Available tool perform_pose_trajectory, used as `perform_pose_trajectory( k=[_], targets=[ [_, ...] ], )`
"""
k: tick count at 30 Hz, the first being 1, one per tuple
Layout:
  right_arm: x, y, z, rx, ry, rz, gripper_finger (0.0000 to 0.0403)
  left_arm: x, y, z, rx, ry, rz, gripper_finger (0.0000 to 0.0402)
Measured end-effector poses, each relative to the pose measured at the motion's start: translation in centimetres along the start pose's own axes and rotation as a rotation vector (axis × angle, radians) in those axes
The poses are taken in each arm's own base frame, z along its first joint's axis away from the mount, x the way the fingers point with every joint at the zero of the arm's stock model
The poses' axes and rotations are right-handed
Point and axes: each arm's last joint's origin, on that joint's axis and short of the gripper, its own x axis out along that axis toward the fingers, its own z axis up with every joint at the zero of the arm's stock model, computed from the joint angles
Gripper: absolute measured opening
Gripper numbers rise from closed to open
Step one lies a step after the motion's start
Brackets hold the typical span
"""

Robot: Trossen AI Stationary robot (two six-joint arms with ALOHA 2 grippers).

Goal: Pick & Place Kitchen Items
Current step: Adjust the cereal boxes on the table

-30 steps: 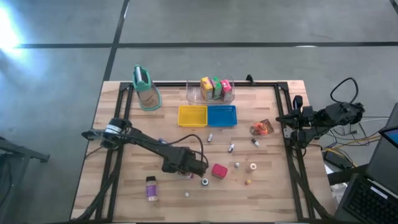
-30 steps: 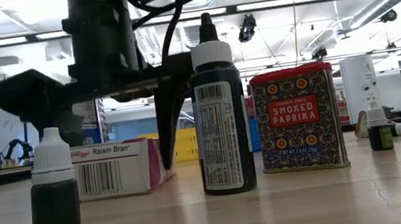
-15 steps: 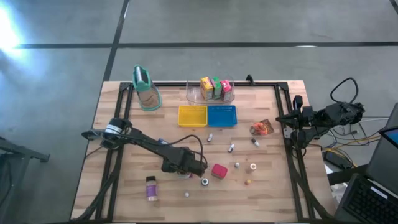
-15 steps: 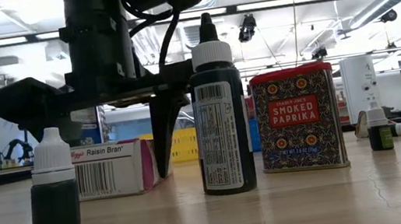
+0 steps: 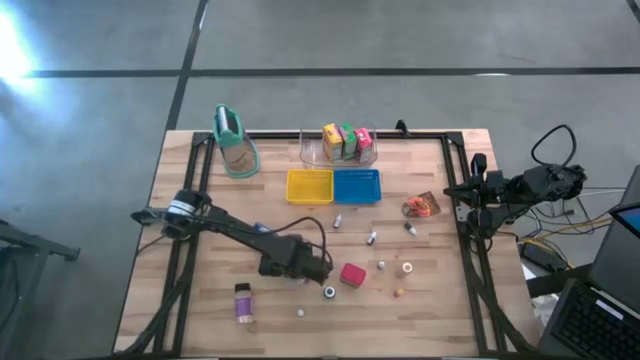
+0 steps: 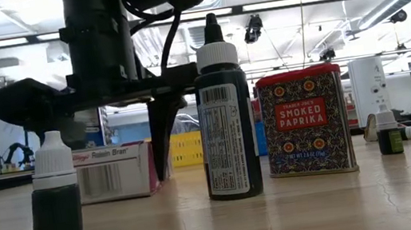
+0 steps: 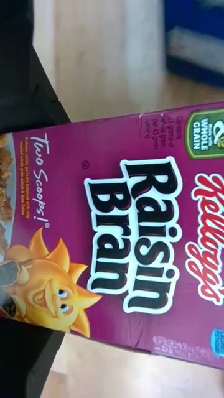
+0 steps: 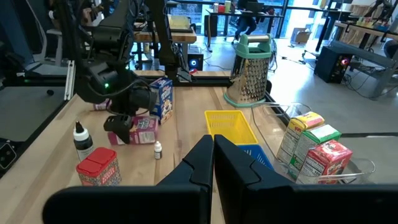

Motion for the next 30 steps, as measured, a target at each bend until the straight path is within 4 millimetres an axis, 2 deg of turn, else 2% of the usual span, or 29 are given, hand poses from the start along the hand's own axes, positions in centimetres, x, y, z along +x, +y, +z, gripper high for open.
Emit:
perform_pose_trajectory(
  k=[5,11,17,21,25,30],
  targets=[
    [0.0,0.0,0.0,0.000,0.000,0.000,0.0008,-0.7,-0.1,-0.4,0.084,-0.213,-0.073,0.0349],
    [0.0,0.0,0.0,0.000,0.000,0.000,0.0008,-1.1,0.3,-1.1,0.118,-0.330,-0.094,0.0349],
    [0.0,0.0,0.0,0.000,0.000,0.000,0.0008,-1.5,0.4,-1.2,0.236,-0.565,-0.139,0.0350],
    [0.0,0.0,0.0,0.000,0.000,0.000,0.0008,-1.7,0.3,-1.4,0.288,-0.648,-0.157,0.0350],
    [0.0,0.0,0.0,0.000,0.000,0.000,0.0008,-1.7,-0.1,-1.6,0.394,-0.656,-0.167,0.0351],
    [0.0,0.0,0.0,0.000,0.000,0.000,0.0008,-1.8,-0.7,-1.8,0.422,-0.652,-0.210,0.0351]
  ],
)
